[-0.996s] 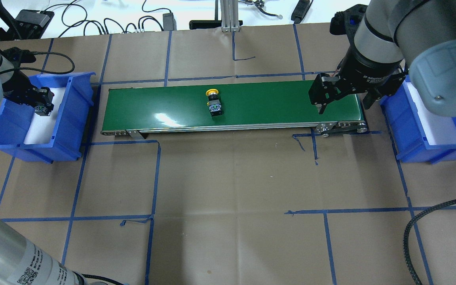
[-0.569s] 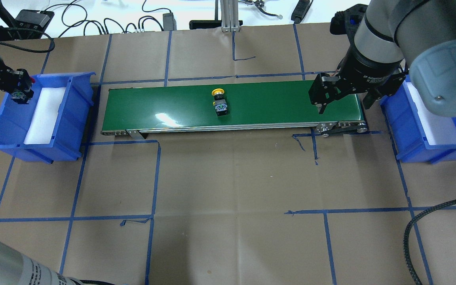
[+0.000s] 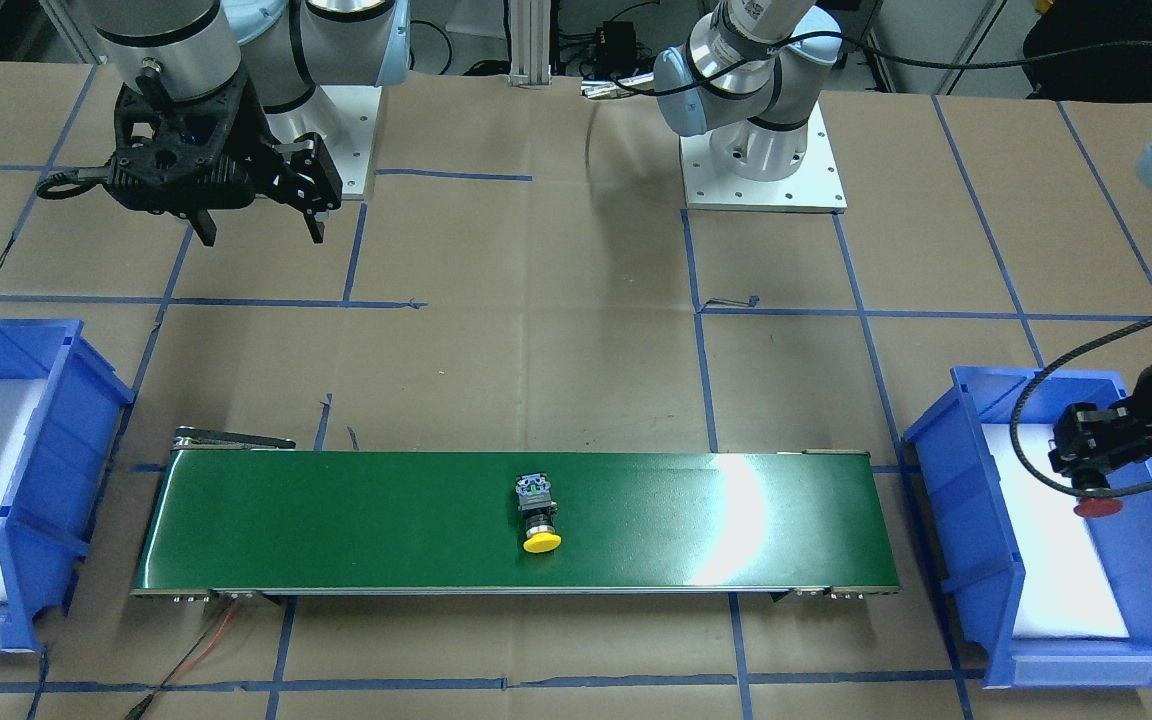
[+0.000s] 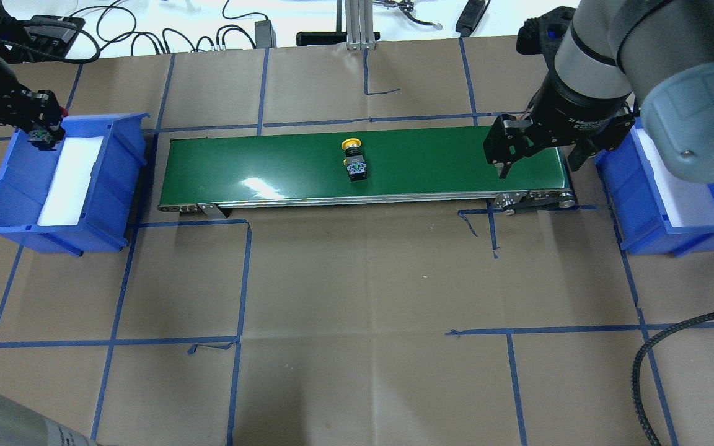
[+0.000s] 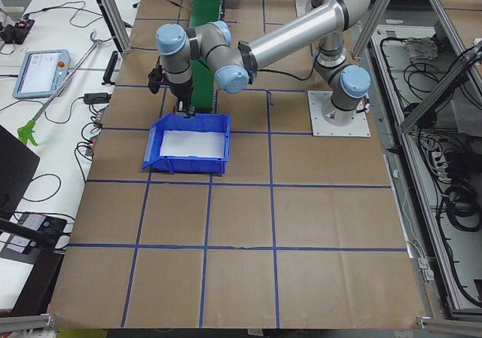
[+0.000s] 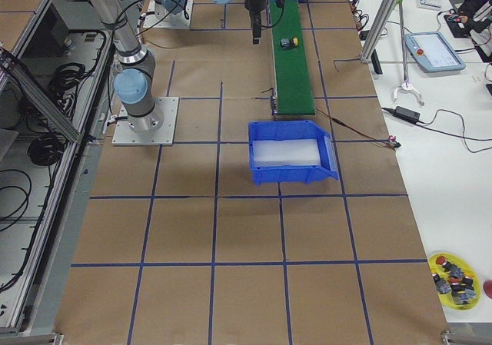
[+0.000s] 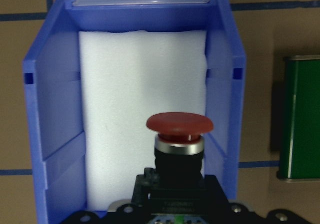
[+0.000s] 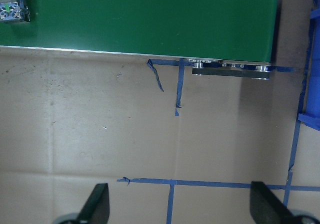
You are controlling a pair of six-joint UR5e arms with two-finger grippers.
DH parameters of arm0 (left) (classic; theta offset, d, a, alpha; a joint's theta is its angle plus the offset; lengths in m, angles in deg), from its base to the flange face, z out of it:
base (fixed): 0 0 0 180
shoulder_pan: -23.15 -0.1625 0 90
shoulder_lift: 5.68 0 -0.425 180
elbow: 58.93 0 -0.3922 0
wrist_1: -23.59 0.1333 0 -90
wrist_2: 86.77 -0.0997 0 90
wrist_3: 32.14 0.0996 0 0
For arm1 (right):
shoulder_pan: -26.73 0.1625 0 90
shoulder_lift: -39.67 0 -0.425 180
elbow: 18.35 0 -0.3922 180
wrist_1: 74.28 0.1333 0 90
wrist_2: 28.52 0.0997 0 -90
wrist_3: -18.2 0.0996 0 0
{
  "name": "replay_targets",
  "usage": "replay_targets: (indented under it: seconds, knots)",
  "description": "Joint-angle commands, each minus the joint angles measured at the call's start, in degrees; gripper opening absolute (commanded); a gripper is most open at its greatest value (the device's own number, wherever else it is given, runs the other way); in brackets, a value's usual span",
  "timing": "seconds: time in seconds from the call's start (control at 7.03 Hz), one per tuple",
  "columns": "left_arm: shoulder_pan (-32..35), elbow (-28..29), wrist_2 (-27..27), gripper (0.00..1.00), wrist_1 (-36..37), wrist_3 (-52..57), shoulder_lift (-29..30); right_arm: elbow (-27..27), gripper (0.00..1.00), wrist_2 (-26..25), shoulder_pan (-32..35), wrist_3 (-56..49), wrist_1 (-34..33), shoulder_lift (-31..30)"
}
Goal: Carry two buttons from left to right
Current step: 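Carry the red button with the left gripper onto the conveyor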
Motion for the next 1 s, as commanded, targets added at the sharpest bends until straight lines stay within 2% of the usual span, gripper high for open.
replay_targets:
  seconds: [0.0, 0.14, 0.43, 0.71, 0.85]
  knots:
    - [8.54, -1.46, -0.1, 0.03, -0.24, -8.8, -2.03, 0.0, 1.0, 0.0, 0.0, 0.01, -0.07, 0.01]
    - [13.11, -2.94, 0.42, 0.03, -0.07, -15.11, -2.48, 0.0, 1.0, 0.0, 0.0, 0.01, -0.07, 0.01]
    - [18.06, -4.1, 0.34, 0.03, 0.9, -24.45, -0.74, 0.0, 1.0, 0.0, 0.0, 0.01, -0.16, 0.01]
    - [19.48, -5.41, 0.51, 0.03, 2.2, -26.51, 1.2, 0.0, 1.0, 0.0, 0.0, 0.01, -0.24, 0.01]
    - [19.49, -7.77, 0.43, 0.03, 7.52, -26.42, 2.26, 0.0, 1.0, 0.0, 0.0, 0.01, -0.24, 0.01]
